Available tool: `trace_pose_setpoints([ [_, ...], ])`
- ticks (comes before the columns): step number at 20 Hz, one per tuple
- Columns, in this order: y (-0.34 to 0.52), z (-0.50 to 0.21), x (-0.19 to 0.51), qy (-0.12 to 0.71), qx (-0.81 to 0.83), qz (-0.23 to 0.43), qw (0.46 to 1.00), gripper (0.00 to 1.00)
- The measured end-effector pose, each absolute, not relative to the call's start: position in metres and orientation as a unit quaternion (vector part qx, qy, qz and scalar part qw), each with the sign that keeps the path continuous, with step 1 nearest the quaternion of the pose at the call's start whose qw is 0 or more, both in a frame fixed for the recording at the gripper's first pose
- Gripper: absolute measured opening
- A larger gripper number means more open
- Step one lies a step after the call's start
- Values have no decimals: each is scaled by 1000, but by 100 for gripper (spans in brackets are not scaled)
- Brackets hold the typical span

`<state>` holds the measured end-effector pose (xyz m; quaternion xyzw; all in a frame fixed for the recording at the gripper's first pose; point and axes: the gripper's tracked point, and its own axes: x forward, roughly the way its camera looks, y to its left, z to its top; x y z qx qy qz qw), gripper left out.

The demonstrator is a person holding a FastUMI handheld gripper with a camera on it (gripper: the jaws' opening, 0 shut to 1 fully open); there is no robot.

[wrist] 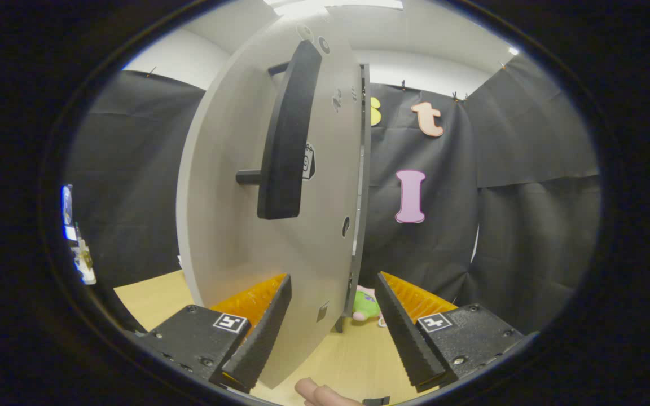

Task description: Open the shoe cabinet door, grab the shoes and put them into the shoe cabinet, then close the shoe cabinet door.

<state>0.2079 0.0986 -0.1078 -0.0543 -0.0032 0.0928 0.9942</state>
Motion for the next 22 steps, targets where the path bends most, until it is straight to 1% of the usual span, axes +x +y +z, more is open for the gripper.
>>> trace_pose_setpoints([
  [7, 130, -116, 212, 4, -56, 104, 993, 95],
  [9, 132, -114, 215, -3, -55, 98, 994, 92],
  [15, 156, -117, 224, -10, -73, 83, 994, 92],
  [22, 198, -120, 238, 14, -61, 97, 993, 92],
])
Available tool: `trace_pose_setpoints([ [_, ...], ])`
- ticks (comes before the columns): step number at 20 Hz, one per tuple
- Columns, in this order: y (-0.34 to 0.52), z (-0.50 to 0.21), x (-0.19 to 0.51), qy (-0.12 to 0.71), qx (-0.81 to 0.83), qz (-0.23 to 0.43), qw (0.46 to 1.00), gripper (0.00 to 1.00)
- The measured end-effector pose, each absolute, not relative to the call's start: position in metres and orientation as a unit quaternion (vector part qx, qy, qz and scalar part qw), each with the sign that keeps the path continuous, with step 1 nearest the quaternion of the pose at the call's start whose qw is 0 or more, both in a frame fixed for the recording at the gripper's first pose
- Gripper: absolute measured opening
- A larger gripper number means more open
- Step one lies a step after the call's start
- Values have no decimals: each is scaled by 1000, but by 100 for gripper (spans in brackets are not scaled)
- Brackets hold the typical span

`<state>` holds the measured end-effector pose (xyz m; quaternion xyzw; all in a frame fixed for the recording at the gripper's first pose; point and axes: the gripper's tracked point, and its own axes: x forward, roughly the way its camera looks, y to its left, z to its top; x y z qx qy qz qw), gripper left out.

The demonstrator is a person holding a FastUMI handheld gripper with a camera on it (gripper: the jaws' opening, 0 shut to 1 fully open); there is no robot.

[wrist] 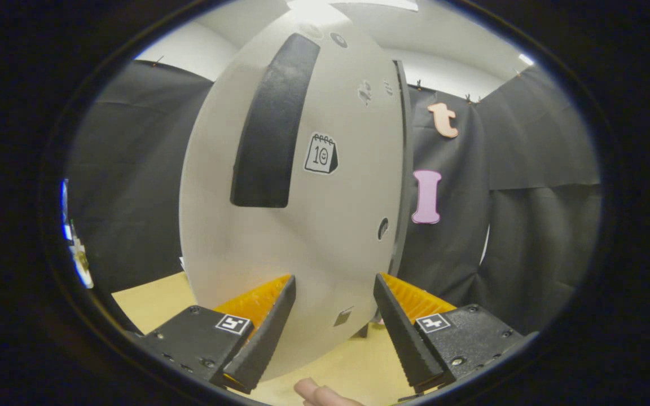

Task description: Open the shoe cabinet door, grab the shoes and put them into the shoe cabinet, then close the shoe cabinet door.

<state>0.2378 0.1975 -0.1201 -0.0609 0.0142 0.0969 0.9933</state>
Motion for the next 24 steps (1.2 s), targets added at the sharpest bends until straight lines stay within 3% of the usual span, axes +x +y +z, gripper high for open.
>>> trace_pose_setpoints([
  [9, 274, -140, 292, 58, -32, 119, 991, 93],
  [24, 274, -99, 198, -17, -47, 76, 996, 97],
])
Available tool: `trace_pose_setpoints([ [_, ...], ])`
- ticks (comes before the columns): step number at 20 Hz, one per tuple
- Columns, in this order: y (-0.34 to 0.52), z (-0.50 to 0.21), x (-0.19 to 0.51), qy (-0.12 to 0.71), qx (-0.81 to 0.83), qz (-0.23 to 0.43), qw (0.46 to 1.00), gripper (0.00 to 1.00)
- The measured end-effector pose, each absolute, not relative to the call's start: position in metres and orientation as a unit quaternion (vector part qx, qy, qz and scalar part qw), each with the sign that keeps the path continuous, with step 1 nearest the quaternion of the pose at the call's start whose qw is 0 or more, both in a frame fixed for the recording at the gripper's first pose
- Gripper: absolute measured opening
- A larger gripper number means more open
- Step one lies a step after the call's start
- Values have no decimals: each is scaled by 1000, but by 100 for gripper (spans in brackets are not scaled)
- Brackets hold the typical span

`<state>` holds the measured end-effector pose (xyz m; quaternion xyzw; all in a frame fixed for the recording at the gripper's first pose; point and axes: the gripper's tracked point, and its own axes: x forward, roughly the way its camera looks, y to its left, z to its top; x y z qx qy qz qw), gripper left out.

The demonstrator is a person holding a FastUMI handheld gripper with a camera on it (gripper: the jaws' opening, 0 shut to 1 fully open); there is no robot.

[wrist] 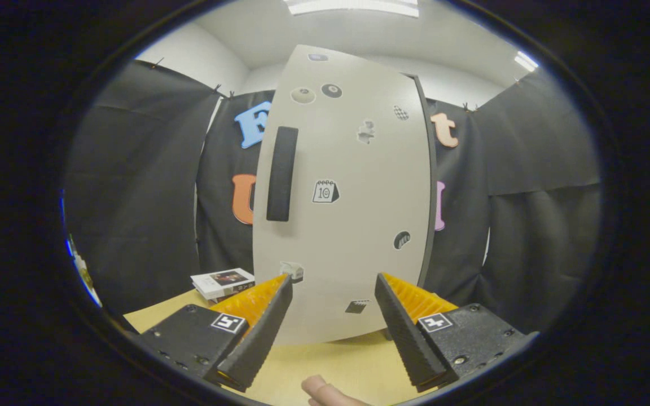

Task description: Open the shoe cabinet door, grab the shoes and put them into the shoe cabinet, then close the shoe cabinet door.

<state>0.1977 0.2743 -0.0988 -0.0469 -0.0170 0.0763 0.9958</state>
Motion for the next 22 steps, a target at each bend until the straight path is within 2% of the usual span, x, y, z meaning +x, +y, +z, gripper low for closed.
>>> trace_pose_setpoints([
  [2, 268, -97, 185, -19, -45, 73, 996, 99],
  [13, 207, -71, 120, -51, -44, 48, 997, 99],
  [22, 157, -50, 99, -77, -38, 15, 996, 99],
])
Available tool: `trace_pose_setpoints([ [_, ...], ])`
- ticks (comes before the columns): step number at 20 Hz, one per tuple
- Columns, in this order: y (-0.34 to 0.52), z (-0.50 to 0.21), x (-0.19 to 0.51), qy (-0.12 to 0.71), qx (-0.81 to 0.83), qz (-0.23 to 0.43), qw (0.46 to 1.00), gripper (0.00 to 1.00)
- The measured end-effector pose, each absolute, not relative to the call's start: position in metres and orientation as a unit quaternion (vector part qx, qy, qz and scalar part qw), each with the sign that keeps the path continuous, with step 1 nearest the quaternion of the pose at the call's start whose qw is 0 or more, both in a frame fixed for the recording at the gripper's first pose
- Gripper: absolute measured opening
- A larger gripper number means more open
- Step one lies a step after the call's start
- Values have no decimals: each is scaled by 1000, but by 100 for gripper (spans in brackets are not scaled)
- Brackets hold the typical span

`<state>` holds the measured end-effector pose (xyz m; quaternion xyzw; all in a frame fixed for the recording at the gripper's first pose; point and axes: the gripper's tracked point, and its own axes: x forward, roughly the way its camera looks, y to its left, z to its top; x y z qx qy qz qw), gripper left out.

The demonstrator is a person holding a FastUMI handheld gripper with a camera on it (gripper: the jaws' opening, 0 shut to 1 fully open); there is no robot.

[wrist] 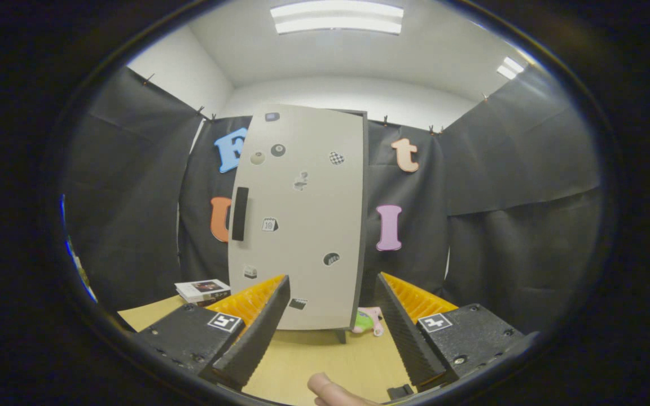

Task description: Open the shoe cabinet door, grab the shoes and put them into the shoe cabinet, then close the shoe cabinet door.

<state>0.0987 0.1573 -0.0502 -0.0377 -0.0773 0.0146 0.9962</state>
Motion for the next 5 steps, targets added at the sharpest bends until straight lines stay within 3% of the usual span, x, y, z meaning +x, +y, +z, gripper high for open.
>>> trace_pose_setpoints([
  [5, 142, -48, 99, -78, -28, 2, 997, 99],
])
